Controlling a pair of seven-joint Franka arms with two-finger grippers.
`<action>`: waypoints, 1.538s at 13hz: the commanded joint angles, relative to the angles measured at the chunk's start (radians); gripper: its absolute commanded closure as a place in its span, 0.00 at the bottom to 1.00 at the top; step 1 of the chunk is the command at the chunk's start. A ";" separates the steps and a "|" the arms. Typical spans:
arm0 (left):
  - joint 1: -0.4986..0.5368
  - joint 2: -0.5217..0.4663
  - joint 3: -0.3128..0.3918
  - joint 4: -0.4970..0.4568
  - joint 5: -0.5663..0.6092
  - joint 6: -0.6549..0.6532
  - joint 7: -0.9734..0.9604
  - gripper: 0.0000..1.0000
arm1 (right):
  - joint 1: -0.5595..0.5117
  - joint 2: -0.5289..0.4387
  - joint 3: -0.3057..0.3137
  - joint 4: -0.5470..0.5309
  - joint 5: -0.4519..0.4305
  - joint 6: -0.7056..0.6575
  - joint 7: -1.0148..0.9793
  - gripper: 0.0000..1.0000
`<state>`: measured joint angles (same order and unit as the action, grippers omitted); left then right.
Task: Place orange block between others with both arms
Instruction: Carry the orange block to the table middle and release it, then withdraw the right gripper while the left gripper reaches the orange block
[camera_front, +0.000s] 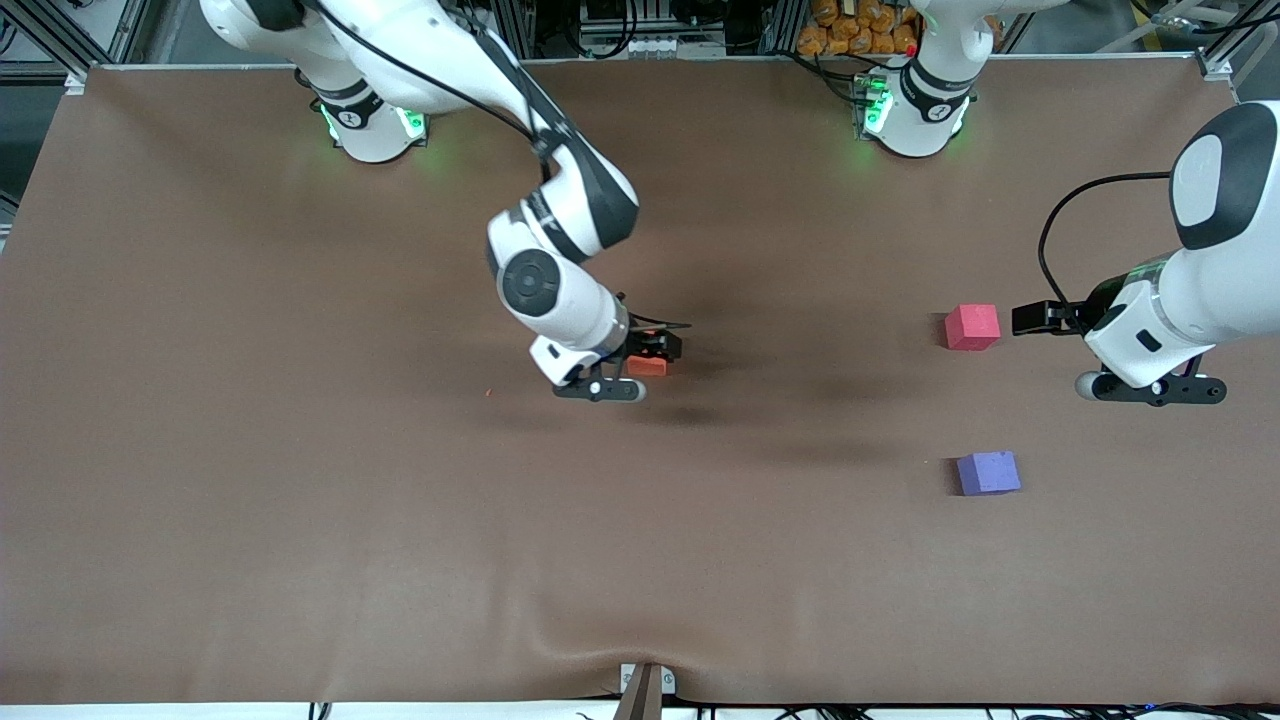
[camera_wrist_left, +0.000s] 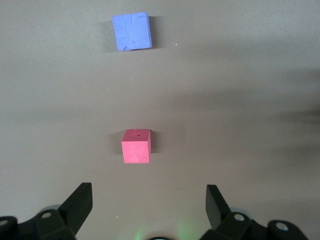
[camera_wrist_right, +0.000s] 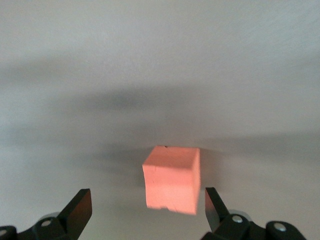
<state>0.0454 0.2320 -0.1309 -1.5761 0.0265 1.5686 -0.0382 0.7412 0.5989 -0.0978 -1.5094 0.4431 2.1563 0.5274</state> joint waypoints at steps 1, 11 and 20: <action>-0.009 -0.007 -0.004 0.001 -0.005 -0.008 -0.008 0.00 | -0.081 -0.187 0.018 -0.031 -0.139 -0.201 -0.003 0.00; -0.375 0.245 -0.004 0.161 -0.030 0.152 -0.408 0.00 | -0.653 -0.544 0.201 0.121 -0.328 -0.888 -0.338 0.00; -0.674 0.487 0.007 0.228 -0.028 0.517 -0.663 0.00 | -0.688 -0.587 -0.008 0.114 -0.466 -0.905 -0.704 0.00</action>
<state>-0.5973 0.6777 -0.1404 -1.3868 0.0136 2.0625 -0.6780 0.0538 0.0220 -0.1116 -1.3920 0.0467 1.2601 -0.1397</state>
